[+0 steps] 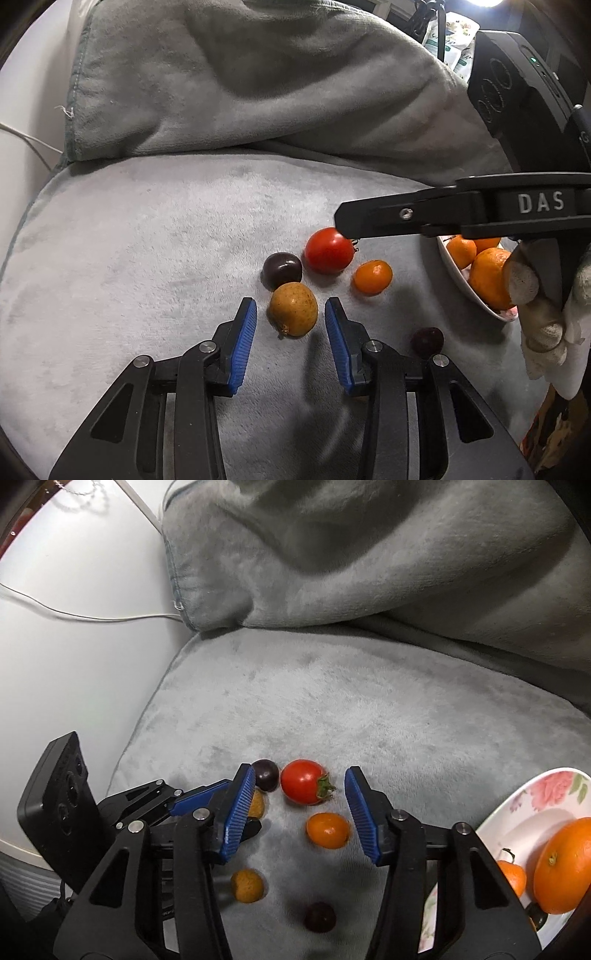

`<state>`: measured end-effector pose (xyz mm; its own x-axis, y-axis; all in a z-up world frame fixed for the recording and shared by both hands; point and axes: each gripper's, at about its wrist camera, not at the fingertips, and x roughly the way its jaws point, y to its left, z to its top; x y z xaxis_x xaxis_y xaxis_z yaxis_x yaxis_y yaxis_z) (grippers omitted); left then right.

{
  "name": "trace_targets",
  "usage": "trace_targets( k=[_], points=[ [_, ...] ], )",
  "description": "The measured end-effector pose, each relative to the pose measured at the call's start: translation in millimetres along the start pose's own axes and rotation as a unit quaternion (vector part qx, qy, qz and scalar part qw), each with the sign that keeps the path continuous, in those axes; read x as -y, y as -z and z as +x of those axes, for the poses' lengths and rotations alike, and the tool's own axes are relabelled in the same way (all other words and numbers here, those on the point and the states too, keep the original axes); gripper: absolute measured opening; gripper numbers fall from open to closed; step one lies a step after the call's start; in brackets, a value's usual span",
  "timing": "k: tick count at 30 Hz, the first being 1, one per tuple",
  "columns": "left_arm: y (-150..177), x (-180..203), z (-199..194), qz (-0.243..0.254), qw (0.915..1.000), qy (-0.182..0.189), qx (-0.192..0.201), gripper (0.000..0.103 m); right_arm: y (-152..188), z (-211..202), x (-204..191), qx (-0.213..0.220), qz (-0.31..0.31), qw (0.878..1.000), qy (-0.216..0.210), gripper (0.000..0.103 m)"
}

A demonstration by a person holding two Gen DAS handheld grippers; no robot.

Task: Organize fruits
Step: 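Close the right gripper on the cherry tomato while the left closes on the kiwi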

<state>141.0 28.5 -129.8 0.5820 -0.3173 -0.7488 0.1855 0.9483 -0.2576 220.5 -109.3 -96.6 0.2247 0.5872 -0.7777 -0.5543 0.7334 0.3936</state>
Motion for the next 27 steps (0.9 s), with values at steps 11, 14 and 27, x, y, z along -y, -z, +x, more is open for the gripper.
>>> trace_targets(
  k=[11, 14, 27],
  points=[
    [-3.0, -2.7, 7.4, -0.003, 1.0, 0.0, -0.006, 0.031, 0.9, 15.3, 1.0, -0.015, 0.007, 1.0, 0.004, 0.05],
    [-3.3, -7.1, 8.1, -0.006, 1.0, 0.002, -0.007, 0.03, 0.6, 18.6, 0.6, -0.017, 0.006, 1.0, 0.006, 0.049],
    [-3.2, -9.1, 9.3, -0.013, 0.9998, 0.01, -0.007, 0.026, 0.7, 25.8, 2.1, -0.023, 0.01, 1.0, 0.001, 0.036]
  ],
)
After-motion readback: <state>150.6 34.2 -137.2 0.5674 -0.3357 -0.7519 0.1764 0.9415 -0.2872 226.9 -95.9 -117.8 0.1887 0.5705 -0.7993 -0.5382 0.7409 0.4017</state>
